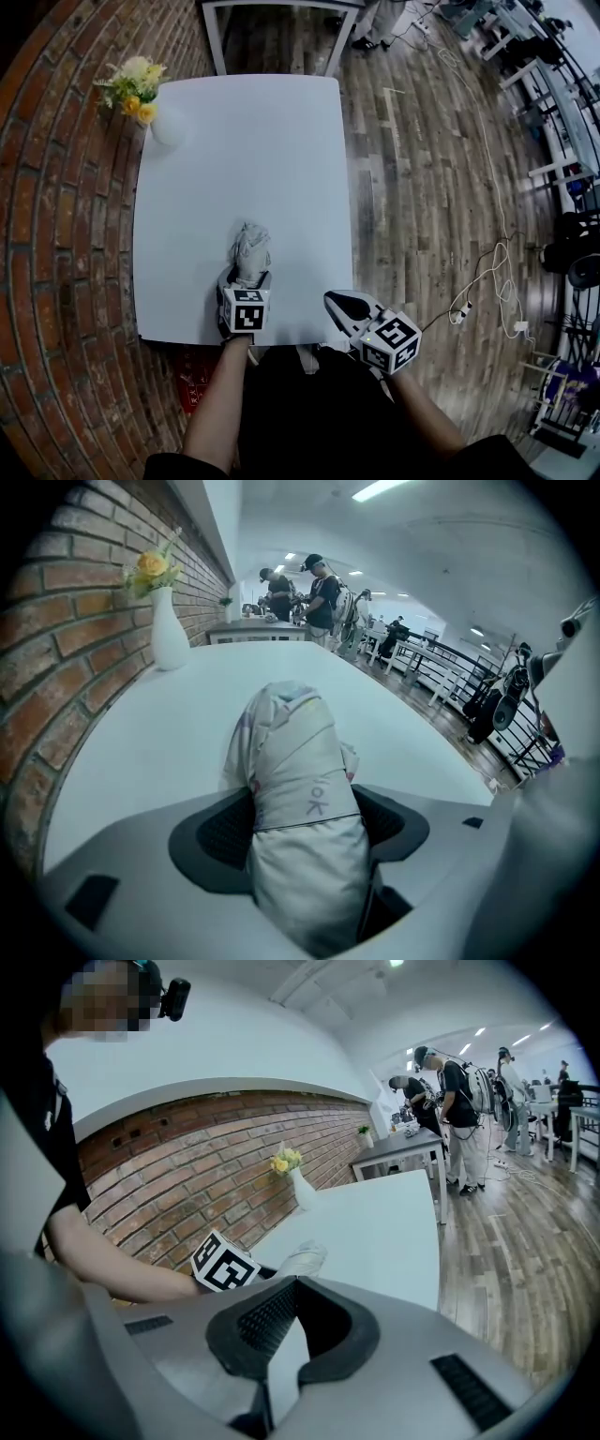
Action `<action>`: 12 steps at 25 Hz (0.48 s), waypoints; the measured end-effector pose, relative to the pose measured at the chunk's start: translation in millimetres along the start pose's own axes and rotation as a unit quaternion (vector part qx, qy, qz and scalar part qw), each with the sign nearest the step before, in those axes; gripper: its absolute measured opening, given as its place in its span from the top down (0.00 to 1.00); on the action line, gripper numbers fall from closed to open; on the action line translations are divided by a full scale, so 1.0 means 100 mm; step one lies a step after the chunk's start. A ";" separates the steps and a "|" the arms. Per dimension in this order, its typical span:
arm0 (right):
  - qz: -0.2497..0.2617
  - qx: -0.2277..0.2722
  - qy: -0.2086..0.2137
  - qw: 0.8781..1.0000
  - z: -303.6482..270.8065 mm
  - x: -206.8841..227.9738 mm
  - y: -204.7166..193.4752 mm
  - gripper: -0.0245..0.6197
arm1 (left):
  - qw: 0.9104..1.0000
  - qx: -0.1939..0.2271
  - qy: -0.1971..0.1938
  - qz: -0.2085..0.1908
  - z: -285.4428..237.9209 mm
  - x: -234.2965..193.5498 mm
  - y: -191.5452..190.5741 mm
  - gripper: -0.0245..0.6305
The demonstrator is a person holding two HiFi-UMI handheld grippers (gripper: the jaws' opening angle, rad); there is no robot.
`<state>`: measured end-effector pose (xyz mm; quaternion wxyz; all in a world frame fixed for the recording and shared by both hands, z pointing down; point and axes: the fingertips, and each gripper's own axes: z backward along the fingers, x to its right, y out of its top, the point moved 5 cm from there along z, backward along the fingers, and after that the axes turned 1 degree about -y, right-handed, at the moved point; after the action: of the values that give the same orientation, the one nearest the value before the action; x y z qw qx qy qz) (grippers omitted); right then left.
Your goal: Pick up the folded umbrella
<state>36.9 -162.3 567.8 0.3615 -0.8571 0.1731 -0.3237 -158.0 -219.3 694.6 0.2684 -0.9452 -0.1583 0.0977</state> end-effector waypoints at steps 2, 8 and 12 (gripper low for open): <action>-0.001 -0.001 0.003 1.000 0.01 0.01 -0.02 0.93 | 1.000 0.002 -0.003 0.000 0.00 0.00 0.00 0.48; 0.004 -0.002 0.018 1.000 0.07 0.01 -0.05 0.93 | 1.000 0.014 -0.008 0.024 0.04 -0.04 0.01 0.52; 0.008 0.003 0.029 1.000 0.16 0.03 -0.07 0.93 | 0.999 0.025 -0.003 0.036 0.15 0.02 -0.01 0.53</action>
<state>50.7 -150.7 565.5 0.3610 -0.8449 0.1898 -0.3462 -161.0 -210.5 682.4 0.2880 -0.9428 -0.1228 0.1144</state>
